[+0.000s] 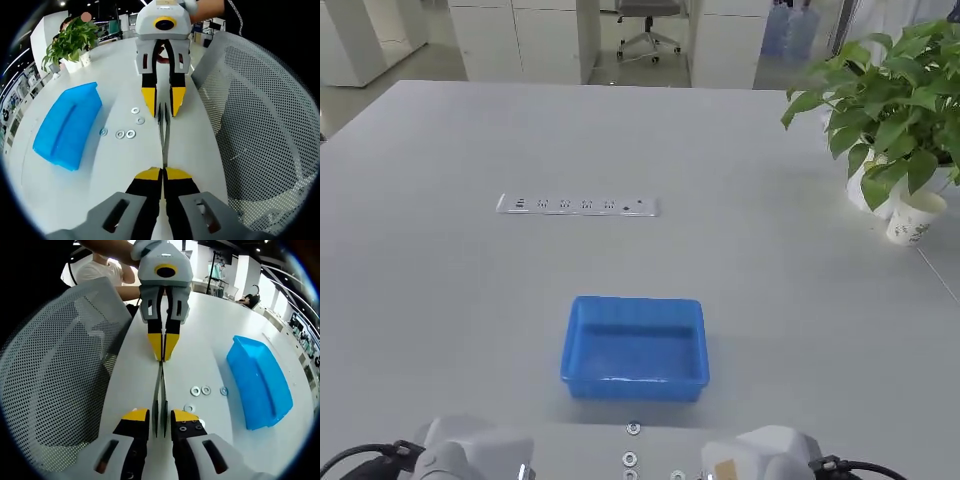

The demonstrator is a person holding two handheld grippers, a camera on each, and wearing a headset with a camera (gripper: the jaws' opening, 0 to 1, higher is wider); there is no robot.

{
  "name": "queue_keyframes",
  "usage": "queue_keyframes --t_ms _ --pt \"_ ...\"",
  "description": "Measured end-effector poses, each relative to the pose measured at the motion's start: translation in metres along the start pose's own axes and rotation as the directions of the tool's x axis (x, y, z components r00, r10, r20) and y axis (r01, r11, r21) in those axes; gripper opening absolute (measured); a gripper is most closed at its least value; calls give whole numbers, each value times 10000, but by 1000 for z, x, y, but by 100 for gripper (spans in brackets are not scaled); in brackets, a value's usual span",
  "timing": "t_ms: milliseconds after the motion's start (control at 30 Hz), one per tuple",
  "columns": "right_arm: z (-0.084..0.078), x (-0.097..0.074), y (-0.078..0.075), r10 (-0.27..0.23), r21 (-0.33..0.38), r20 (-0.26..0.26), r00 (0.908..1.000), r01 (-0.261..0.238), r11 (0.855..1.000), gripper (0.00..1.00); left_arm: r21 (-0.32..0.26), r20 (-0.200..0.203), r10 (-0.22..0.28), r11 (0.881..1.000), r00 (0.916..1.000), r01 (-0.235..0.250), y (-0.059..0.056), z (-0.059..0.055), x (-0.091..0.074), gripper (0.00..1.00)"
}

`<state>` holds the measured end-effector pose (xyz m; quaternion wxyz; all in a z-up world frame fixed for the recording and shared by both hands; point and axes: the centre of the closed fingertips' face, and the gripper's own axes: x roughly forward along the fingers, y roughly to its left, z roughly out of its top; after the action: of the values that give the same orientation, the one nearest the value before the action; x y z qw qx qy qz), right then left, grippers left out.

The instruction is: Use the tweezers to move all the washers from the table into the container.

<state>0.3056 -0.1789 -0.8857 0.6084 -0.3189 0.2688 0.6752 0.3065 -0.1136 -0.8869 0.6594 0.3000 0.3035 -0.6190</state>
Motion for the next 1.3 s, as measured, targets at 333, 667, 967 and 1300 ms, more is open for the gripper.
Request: queue_keyframes --t_ms 333,667,967,1300 --pt "2 5 -2 81 -11 -16 10000 -81 10000 15 43 -7 -7 10000 10000 7 1 6 -6 4" --pt "2 5 -1 40 -121 -47 10000 -41 9999 10 -116 163 -100 9999 9998 102 -1 19 -18 4" --pt "4 2 -2 -111 -110 93 9999 112 9999 9 -115 428 -58 9999 9991 63 1 35 -29 4" --pt "8 -6 -5 -364 178 398 9985 357 9992 7 -112 971 84 9999 9952 -73 4 59 -42 4"
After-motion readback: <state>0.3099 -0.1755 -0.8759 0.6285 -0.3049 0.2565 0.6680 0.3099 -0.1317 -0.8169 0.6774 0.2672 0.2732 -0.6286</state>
